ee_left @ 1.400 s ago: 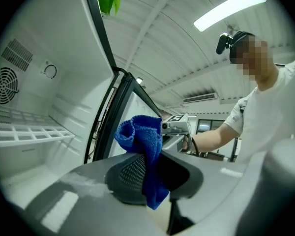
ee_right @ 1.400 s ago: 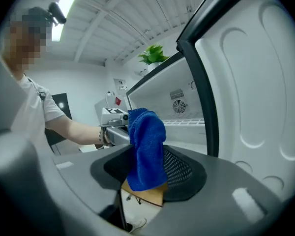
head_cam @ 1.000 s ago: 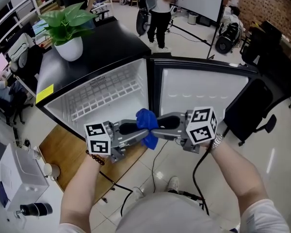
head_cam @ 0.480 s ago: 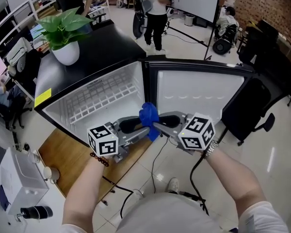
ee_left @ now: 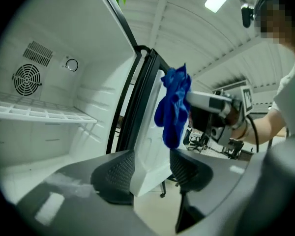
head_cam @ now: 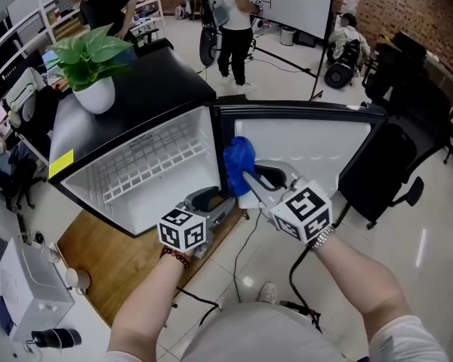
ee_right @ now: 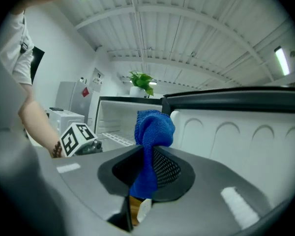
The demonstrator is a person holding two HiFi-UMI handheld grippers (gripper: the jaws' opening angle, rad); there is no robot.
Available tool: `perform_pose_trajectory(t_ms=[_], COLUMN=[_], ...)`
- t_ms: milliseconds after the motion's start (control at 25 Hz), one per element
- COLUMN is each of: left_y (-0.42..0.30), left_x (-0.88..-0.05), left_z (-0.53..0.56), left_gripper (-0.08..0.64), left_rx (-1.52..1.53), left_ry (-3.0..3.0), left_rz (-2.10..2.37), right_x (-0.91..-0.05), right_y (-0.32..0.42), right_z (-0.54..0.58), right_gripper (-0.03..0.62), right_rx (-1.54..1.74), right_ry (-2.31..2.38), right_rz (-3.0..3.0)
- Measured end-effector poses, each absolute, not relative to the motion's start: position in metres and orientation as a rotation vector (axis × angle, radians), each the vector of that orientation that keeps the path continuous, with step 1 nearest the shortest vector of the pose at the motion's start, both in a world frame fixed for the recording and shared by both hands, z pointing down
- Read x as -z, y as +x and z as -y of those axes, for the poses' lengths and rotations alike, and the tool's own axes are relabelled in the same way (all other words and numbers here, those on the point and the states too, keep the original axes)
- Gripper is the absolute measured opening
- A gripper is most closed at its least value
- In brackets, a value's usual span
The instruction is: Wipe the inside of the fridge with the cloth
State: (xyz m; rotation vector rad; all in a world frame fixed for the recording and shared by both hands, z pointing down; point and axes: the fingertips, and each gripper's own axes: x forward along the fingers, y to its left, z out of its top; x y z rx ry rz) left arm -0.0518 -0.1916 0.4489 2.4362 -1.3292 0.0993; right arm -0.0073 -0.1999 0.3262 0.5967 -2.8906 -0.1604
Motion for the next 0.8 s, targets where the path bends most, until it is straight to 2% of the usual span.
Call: perform_pose_trajectory(t_ms=[240, 560, 800], left_y=[-0.028, -0.023, -0.027], left_x=[-0.478, -0.5, -0.515], left_z=[0.213, 0.233, 0.241], left_gripper=[0.238, 0.238, 0.192], left_rx=[-0.28, -0.369, -0.348], left_ry=[2.35, 2.201, 2.089], left_rz=[1.466, 1.6, 1.635], right_x=[-0.291, -0.263, -0.263], right_y=[-0.006, -0.022, -0.032], right_z=[0.213, 0.219, 0.226], right_gripper=[0.052, 0.052, 0.052], right_rx=[0.295, 0.362, 0.333], right_ry=[0.788, 0.918, 0.978], right_rz=[2.899, 2.859, 2.802])
